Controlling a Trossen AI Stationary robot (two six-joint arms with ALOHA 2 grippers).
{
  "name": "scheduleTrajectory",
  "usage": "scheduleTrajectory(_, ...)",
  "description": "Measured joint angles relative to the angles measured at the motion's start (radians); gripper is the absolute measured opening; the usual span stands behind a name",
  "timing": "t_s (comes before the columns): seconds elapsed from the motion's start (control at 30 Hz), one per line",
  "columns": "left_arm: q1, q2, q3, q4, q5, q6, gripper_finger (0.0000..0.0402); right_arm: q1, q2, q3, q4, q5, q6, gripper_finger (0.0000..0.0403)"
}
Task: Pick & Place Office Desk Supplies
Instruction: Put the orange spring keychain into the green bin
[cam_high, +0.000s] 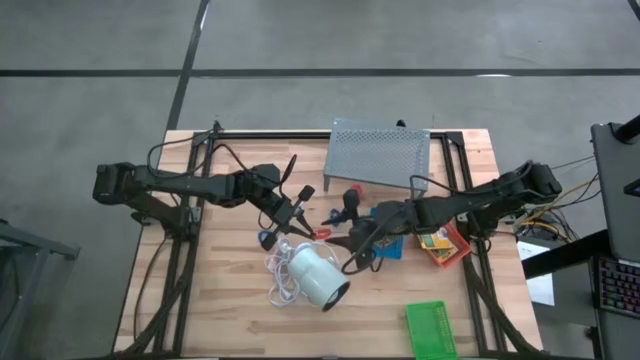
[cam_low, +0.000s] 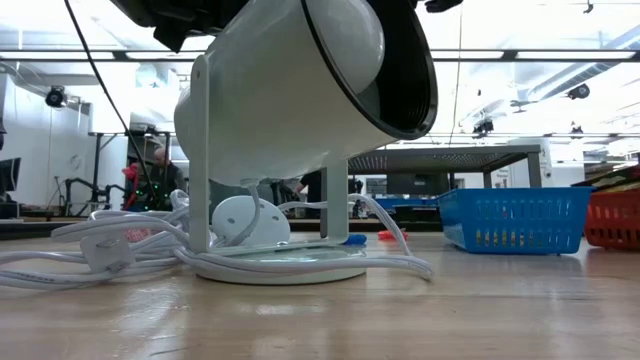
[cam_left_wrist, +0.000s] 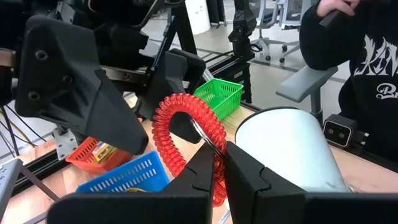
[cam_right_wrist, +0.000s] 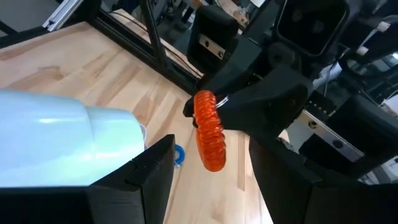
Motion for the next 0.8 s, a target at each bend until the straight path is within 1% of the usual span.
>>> scheduleTrajectory(0.17,0.000,0.000,0.000,0.000,0.000,0.000,0.0023,0.000,0.000,0.000,0.000,0.000,-0.003,0.0188)
scheduleTrajectory(0.33,0.000,0.000,0.000,-0.001,0.000,0.000,0.0023,0.000,0.000,0.000,-0.001,0.000,-0.016,0.0161)
scheduleTrajectory(0.8,0.000,0.000,0.000,-0.006,0.000,0.000,0.0023,-0.001,0.000,0.000,0.002,0.003,-0.028,0.0042)
